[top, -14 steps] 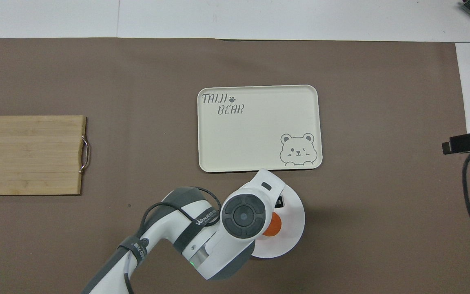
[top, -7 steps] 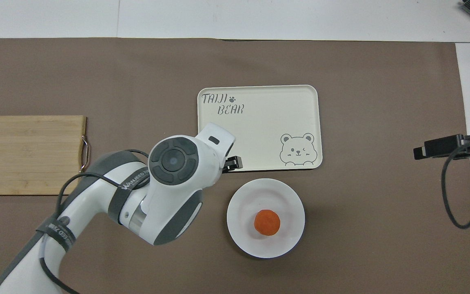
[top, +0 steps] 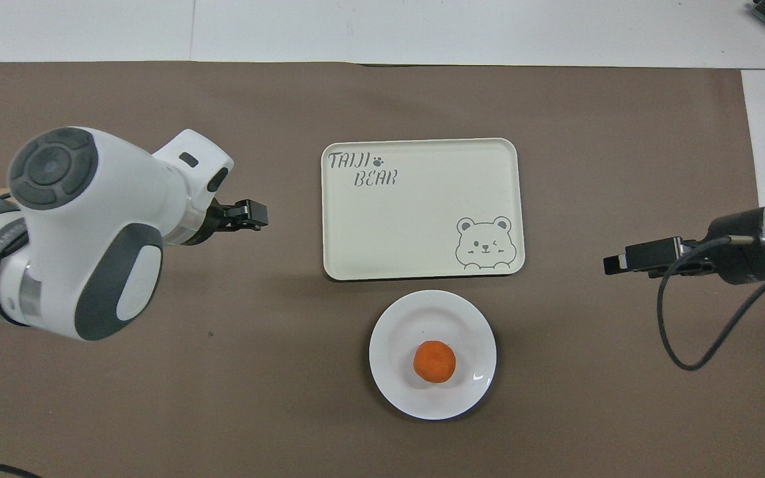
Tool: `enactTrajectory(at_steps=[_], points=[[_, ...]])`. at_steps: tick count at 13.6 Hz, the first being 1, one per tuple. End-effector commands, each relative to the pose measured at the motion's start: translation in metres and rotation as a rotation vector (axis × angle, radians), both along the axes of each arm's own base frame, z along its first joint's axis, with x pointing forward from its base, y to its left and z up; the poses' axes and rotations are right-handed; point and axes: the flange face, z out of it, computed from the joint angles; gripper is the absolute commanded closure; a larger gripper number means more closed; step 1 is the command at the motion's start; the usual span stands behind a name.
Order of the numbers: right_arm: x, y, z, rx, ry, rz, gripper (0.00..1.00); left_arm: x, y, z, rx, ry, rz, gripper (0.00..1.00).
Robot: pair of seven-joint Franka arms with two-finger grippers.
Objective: Place orange and plate with both arms
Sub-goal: 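Retract the left gripper while the right gripper reaches the plate rim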
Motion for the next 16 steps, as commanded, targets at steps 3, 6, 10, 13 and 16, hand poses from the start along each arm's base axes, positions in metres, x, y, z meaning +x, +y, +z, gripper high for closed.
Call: enactTrajectory(at_steps=[3, 6, 10, 13, 16], points=[[-0.042, -0.003, -0.071, 0.199, -0.019, 0.055, 0.0, 0.009, 0.077, 0.036, 0.027, 0.008, -0.079, 0.0], [-0.058, -0.004, -0.105, 0.247, -0.012, 0.059, 0.0, 0.016, 0.108, 0.051, 0.031, -0.023, -0.074, 0.0], [-0.08, 0.0, -0.148, 0.308, -0.028, 0.039, 0.0, 0.016, 0.112, 0.057, 0.034, -0.019, -0.078, 0.0], [-0.091, 0.009, -0.172, 0.345, -0.008, -0.003, 0.0, 0.012, 0.114, 0.061, 0.047, -0.007, -0.088, 0.0], [-0.1, 0.028, -0.2, 0.383, -0.023, -0.014, 0.0, 0.012, 0.116, 0.07, 0.047, -0.013, -0.084, 0.0]])
